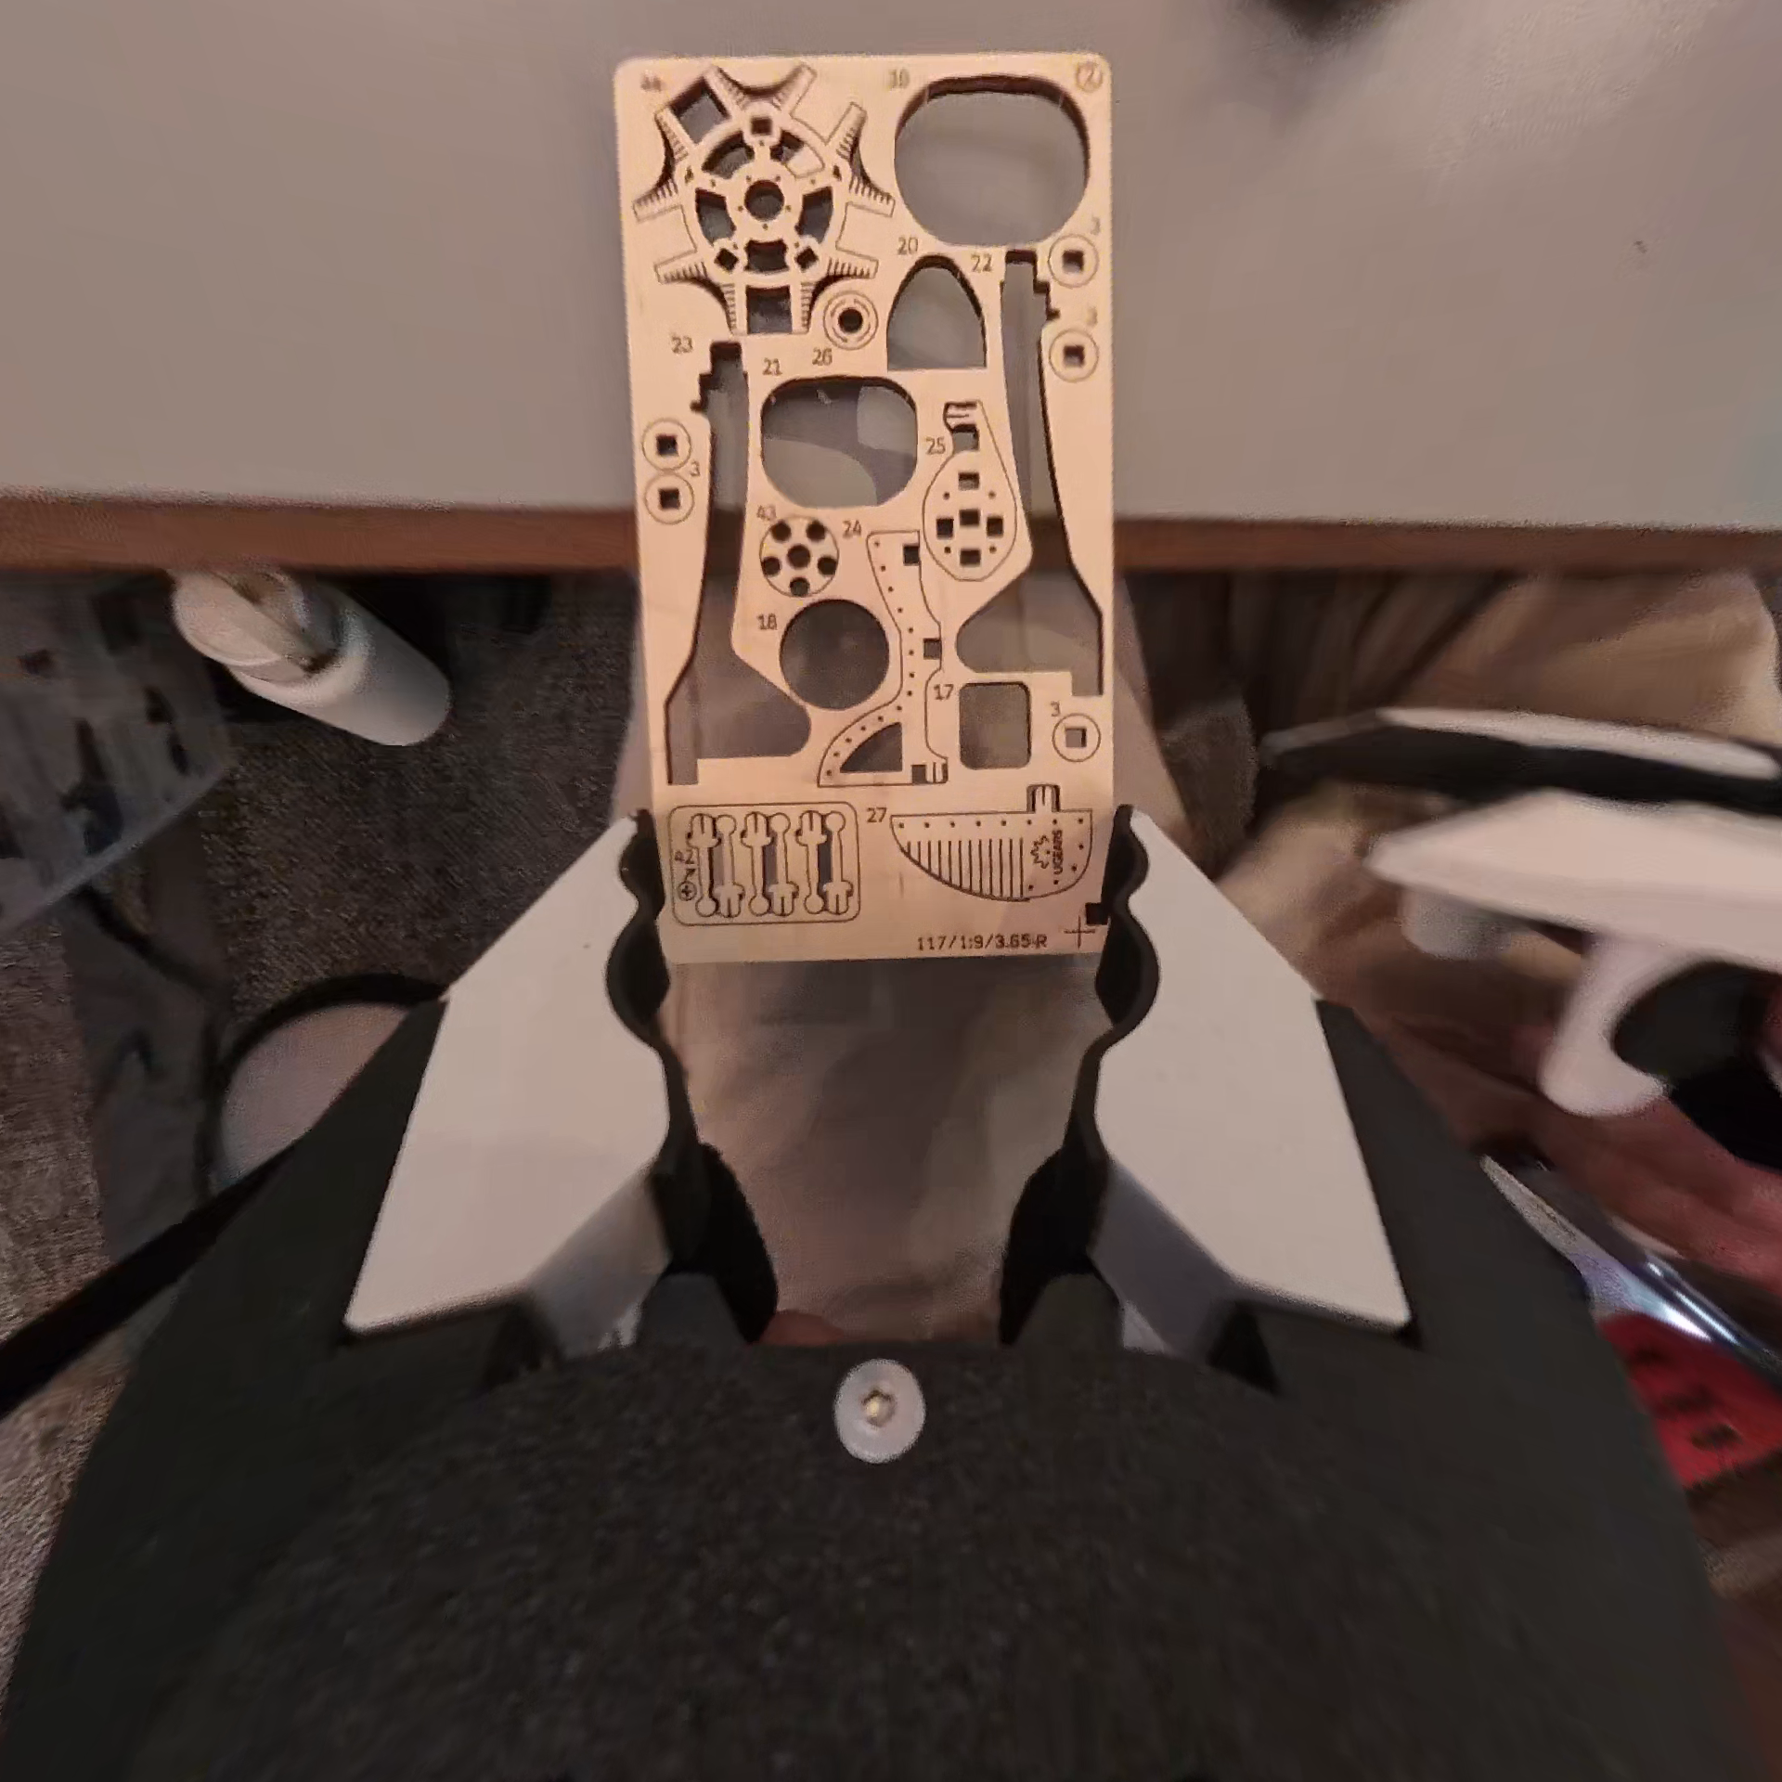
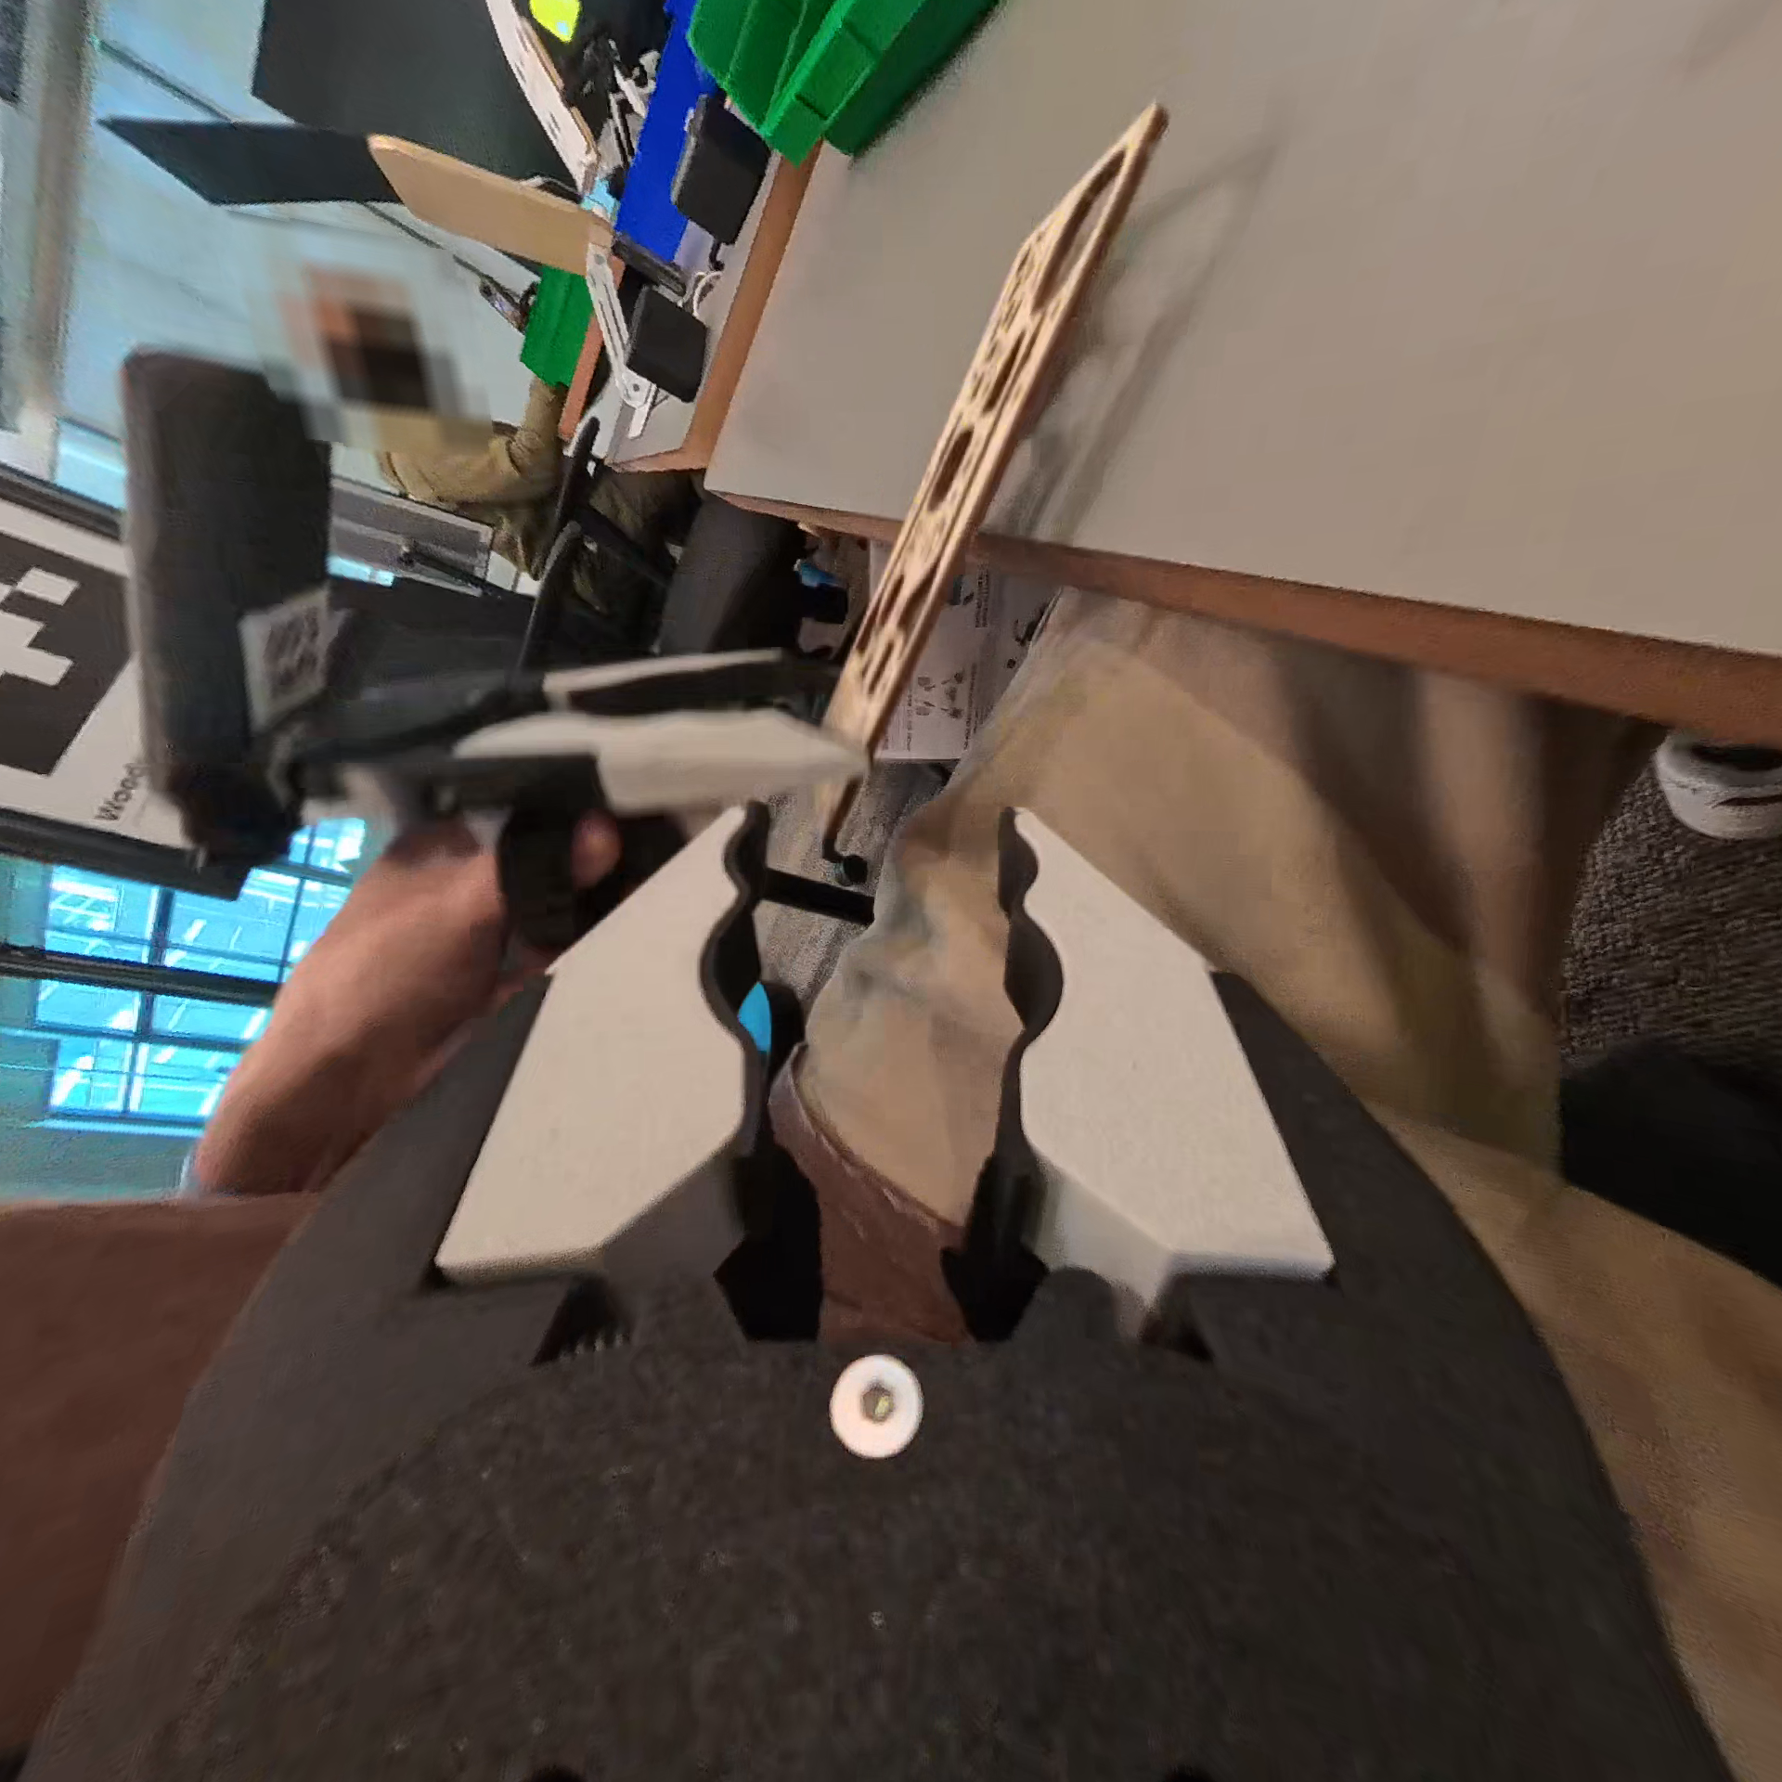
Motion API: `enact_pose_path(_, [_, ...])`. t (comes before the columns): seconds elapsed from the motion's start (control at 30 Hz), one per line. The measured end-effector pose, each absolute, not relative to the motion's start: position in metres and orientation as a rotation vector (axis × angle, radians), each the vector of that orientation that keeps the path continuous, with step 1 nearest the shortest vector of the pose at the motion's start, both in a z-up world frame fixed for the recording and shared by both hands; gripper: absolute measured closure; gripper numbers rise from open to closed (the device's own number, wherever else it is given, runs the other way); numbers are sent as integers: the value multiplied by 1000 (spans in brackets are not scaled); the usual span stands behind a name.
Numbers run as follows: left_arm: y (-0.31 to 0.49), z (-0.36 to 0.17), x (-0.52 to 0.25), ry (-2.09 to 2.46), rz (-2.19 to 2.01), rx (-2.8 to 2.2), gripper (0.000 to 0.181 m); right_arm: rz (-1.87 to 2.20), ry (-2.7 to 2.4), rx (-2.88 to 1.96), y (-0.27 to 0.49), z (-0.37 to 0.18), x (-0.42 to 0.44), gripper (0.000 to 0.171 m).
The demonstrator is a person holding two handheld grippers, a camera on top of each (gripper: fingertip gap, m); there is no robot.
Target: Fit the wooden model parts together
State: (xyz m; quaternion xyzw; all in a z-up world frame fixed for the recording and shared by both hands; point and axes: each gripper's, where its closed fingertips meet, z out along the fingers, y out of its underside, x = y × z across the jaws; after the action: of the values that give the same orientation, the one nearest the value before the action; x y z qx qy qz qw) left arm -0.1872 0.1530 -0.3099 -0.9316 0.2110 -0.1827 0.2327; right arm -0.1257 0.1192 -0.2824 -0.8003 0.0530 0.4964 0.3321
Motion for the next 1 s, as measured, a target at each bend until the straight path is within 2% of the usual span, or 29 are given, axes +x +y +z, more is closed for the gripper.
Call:
enact_pose_path(0.03, [140,-311,-183,588,-528,-2558,91,1306,154,-2097,121,-284,-130,120])
enact_pose_path(0.13, [114,-314,-174,605,-580,-2530,91,1373,181,-2128,123,-291,-146,124])
enact_pose_path(0.27, [95,-321,-160,683,-605,-2488,91,1415,157,-2185,118,-303,-152,146])
enact_pose_path(0.4, [100,-299,-144,777,-777,-2393,88,1473,112,-2083,117,-278,-131,168])
enact_pose_path(0.43, [102,-291,-137,815,-860,-2368,89,1493,102,-2034,118,-265,-123,169])
enact_pose_path(0.47, [108,-284,-133,835,-917,-2347,103,1505,75,-1990,119,-252,-114,169])
enact_pose_path(0.57, [125,-246,-113,818,-1249,-2195,112,1446,-39,-1922,121,-220,-84,168])
enact_pose_path(0.7, [96,-208,-71,1082,-1733,-2024,130,1487,-78,-1759,114,-171,-49,168])
enact_pose_path(0.77, [88,-197,-55,1153,-1778,-1944,168,1440,-86,-1735,110,-163,-33,169])
enact_pose_path(0.87, [73,-183,-36,1202,-1916,-1859,179,1378,-84,-1713,101,-154,-12,168])
enact_pose_path(1.0, [58,-176,-17,1275,-1939,-1731,180,1270,-86,-1673,86,-147,7,164])
